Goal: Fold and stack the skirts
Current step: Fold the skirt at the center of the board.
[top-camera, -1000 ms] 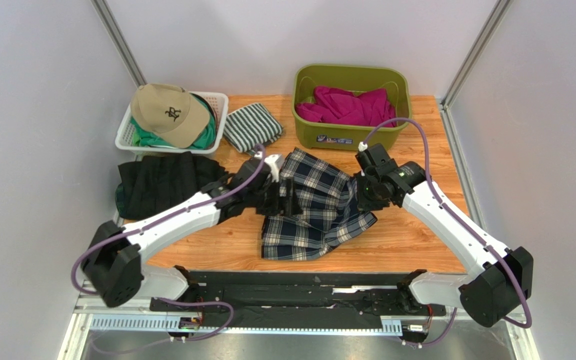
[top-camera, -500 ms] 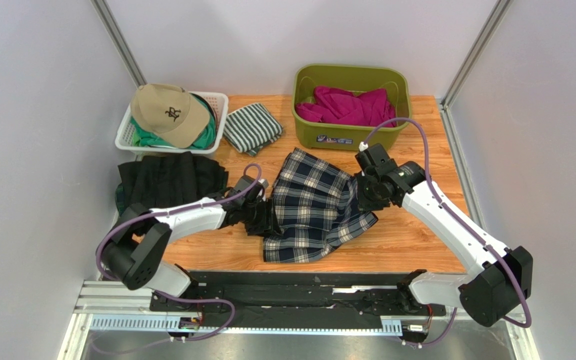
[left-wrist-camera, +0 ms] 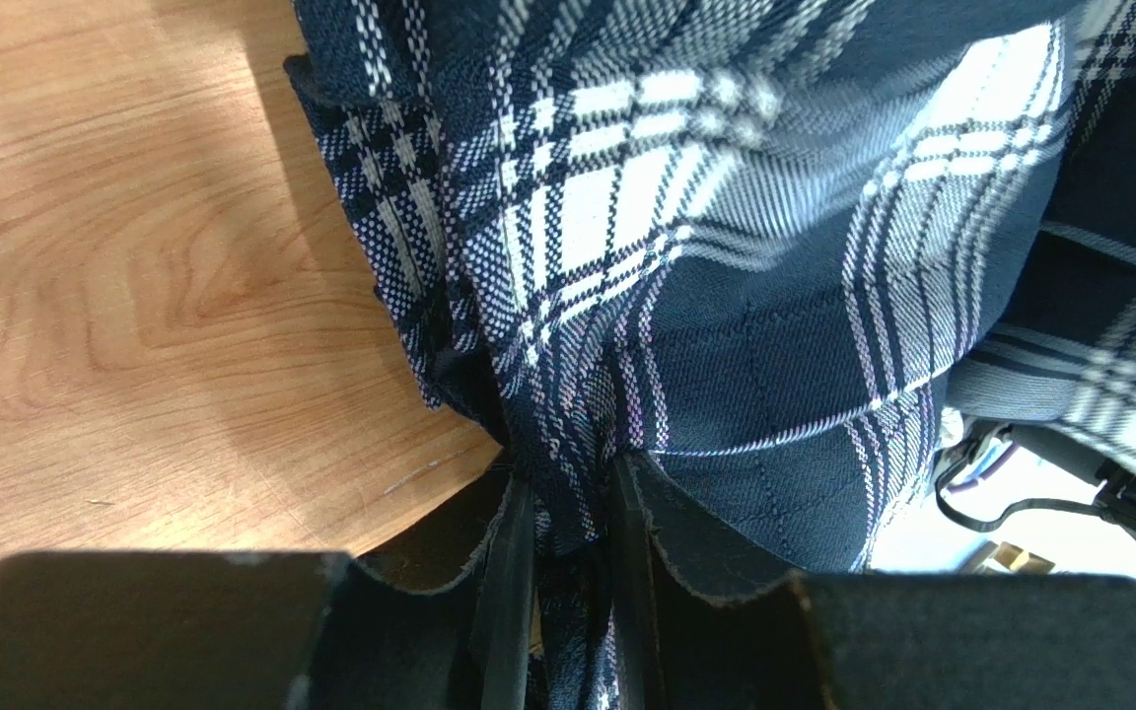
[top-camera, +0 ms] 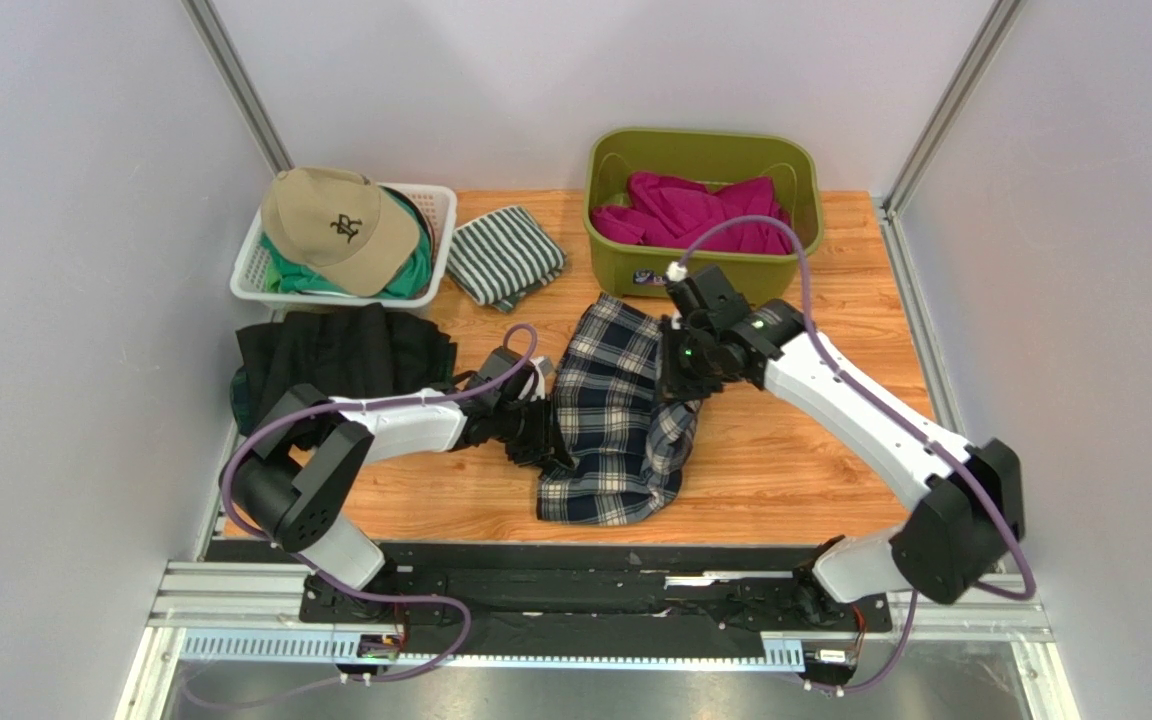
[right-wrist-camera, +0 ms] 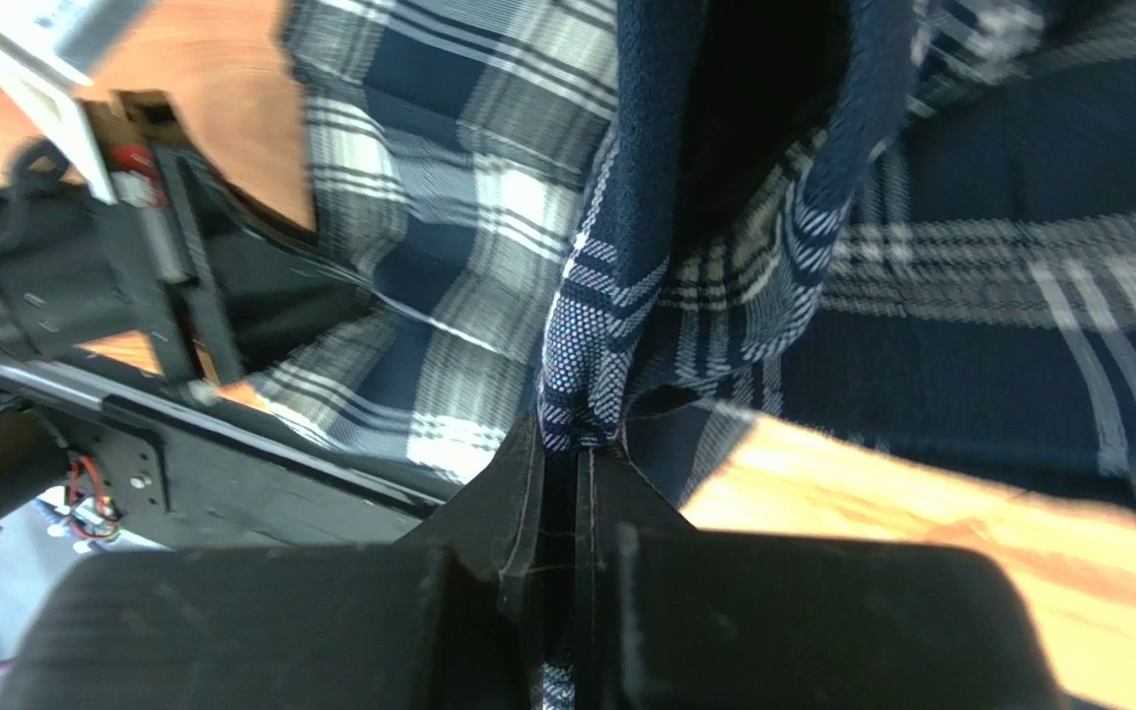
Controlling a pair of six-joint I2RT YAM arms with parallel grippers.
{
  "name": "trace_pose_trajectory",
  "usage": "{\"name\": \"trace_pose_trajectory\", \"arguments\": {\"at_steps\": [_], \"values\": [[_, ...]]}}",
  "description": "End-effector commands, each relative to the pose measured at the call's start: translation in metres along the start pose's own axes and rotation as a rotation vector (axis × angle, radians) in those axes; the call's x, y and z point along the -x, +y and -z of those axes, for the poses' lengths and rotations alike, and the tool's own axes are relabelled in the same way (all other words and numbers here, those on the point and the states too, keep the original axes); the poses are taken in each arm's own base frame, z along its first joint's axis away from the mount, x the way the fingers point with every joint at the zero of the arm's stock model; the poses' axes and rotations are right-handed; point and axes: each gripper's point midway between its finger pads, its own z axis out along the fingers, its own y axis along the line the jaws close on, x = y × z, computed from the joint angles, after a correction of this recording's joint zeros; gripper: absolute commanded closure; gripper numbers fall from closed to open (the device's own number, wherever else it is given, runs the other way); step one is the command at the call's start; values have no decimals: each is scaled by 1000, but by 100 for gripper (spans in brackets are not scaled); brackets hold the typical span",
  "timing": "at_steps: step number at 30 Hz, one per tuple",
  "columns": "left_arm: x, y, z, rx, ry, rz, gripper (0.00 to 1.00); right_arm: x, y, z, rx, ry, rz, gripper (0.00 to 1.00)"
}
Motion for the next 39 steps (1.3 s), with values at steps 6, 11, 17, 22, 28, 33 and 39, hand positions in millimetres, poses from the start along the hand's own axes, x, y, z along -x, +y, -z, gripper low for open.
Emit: {"name": "trace_pose_trajectory", "arguments": {"at_steps": [6, 11, 17, 22, 28, 33, 39], "values": [[12, -13, -2, -45, -30, -19, 70, 31, 77, -48, 103, 7, 66, 99], [9, -9, -1, -24, -26, -16, 70, 27, 86, -90, 62, 80, 79, 95], [9, -3, 3, 14, -42, -11, 70, 20, 94, -119, 56, 142, 96, 92], [11, 2, 5, 48, -50, -6, 70, 9, 94, -127, 48, 185, 115, 81], [19, -2, 18, 70, -94, -22, 68, 35, 110, -81, 111, 84, 188, 59], [32, -12, 34, 78, -149, -43, 63, 61, 134, -27, 219, -31, 244, 42], [35, -2, 73, 194, -223, -49, 38, 75, 133, 31, 246, -165, 273, 22]]}}
